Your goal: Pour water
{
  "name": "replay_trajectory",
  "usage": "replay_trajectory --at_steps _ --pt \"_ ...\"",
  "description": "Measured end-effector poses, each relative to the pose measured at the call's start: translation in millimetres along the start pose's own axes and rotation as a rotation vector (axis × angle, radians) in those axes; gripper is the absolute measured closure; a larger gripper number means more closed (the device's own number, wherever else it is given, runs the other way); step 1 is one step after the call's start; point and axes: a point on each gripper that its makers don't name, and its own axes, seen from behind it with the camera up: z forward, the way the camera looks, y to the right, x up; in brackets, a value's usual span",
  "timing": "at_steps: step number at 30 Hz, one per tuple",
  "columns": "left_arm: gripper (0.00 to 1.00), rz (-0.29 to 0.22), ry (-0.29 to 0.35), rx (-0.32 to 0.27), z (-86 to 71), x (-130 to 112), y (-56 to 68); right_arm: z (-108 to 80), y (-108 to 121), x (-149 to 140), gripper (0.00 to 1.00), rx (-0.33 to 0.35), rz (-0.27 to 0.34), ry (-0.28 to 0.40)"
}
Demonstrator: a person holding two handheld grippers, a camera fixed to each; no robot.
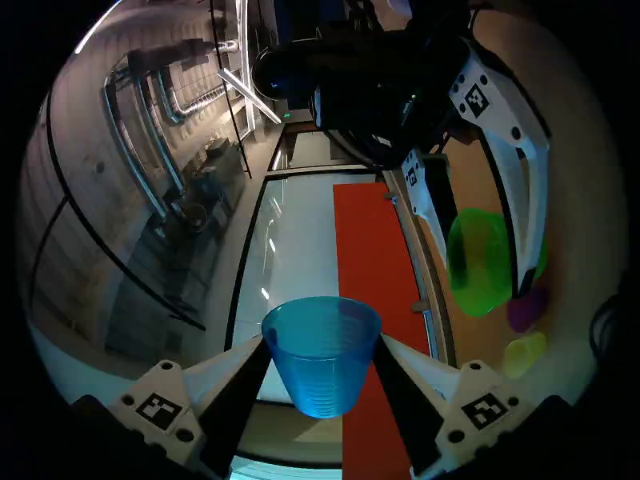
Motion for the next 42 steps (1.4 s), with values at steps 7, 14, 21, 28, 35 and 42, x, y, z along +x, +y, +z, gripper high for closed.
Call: replay_trajectory --at_steps 7,14,21,28,35,42 --pt "0.15 -0.023 -0.006 0.004 -0.8 -2.5 -0.5 0.2 -0.5 0.4 0.08 0.0 0.0 0.0" --pt "0.15 -0.093 -0.016 -0.002 -0.9 -7.1 3.8 -0.9 -0.6 1.1 0.08 -0.003 -0.001 0.0" --pt "0.15 -0.169 -0.02 0.0 -1.8 -9.4 7.2 -1.8 0.6 2.8 0.08 -0.007 -0.003 0.001" --pt "0.15 -0.29 -0.032 0.02 -5.5 -14.8 7.7 -3.1 1.5 4.0 0.08 -0.01 -0.005 0.003" --pt "0.15 -0.441 -0.063 0.032 -7.6 -26.1 11.4 -5.3 3.1 5.2 0.08 -0.015 -0.007 0.005" --pt "0.15 -0.618 -0.094 0.035 -9.5 -40.5 18.3 -7.7 4.3 6.4 0.08 -0.02 -0.008 0.006"
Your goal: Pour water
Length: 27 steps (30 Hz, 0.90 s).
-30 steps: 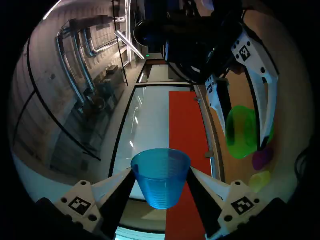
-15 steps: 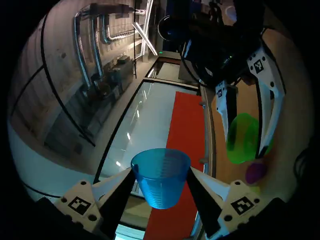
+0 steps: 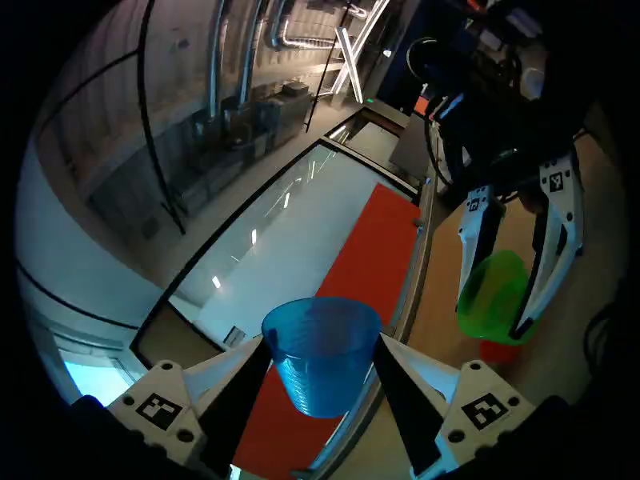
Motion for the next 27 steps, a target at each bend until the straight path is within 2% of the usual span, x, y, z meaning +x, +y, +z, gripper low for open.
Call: replay_trajectory --at_steps 6,21,27 --pt "0.15 -0.158 0.002 0.004 -5.8 -0.8 -6.0 -2.8 1.9 1.3 0.08 -0.006 0.0 0.002" --pt "0.15 -0.537 -0.036 -0.026 -1.2 -12.5 -3.9 -9.7 4.1 8.2 0.08 -0.013 -0.004 0.015" --pt "0.15 -0.66 -0.046 -0.044 -4.5 -18.6 -1.6 -11.5 5.4 12.5 0.08 -0.016 -0.004 0.025"
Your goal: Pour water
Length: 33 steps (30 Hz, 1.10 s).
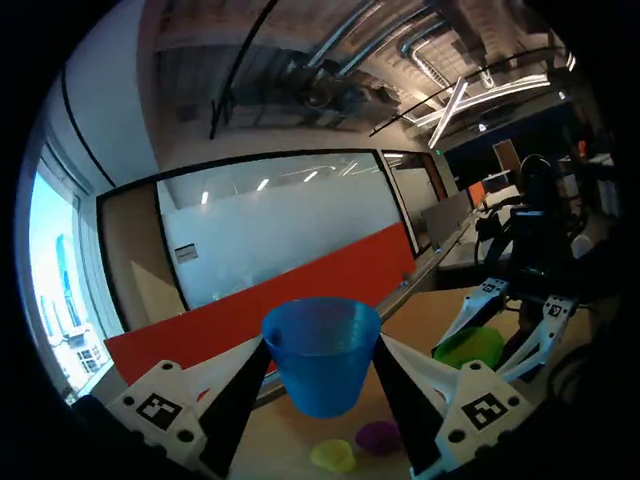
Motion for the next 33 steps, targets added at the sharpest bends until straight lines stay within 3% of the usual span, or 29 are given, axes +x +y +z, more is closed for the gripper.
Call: replay_trajectory --at_steps 8,24,33 --pt "0.16 -0.073 -0.032 -0.025 -2.9 -12.8 1.4 -0.4 1.0 4.6 0.08 0.001 0.004 0.009" --pt "0.15 -0.124 -0.081 -0.042 -10.2 -30.8 -4.1 -2.7 7.6 7.0 0.08 -0.021 0.006 0.008" --pt "0.15 -0.162 -0.122 -0.061 -16.5 -51.6 2.4 -4.8 13.2 3.3 0.08 -0.048 -0.006 -0.007"
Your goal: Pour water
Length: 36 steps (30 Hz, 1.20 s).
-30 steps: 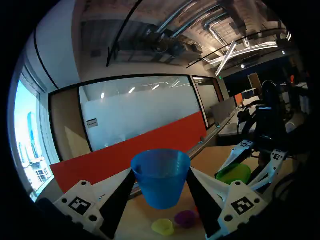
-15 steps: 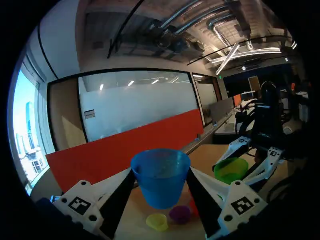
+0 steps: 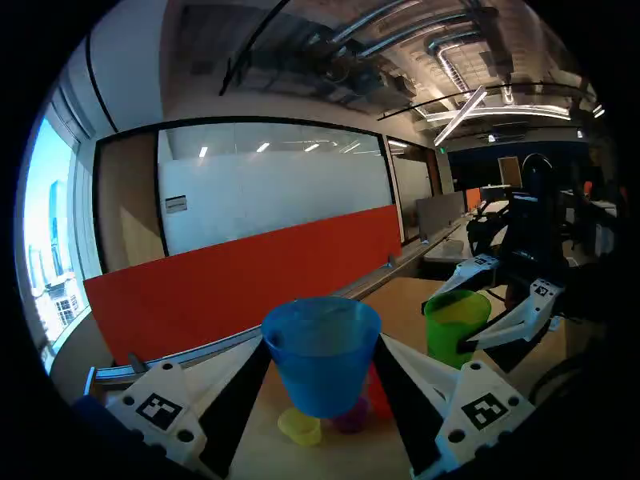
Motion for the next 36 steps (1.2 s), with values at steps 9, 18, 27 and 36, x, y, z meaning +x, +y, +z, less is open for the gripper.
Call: replay_trajectory --at_steps 9,18,27,36 --pt "0.15 -0.005 -0.039 -0.032 -2.9 -22.0 8.0 -1.9 5.7 0.0 0.08 -0.021 0.0 -0.008" --pt "0.15 -0.004 -0.056 -0.054 -3.7 -34.9 14.8 -6.4 12.6 -4.1 0.08 -0.042 0.007 -0.019" --pt "0.15 0.007 -0.105 -0.092 0.5 -53.7 25.0 -11.6 17.2 -12.3 0.08 -0.046 0.01 -0.05" --pt "0.15 0.027 -0.165 -0.14 3.5 -72.9 38.2 -17.6 20.3 -31.3 0.08 -0.039 0.013 -0.103"
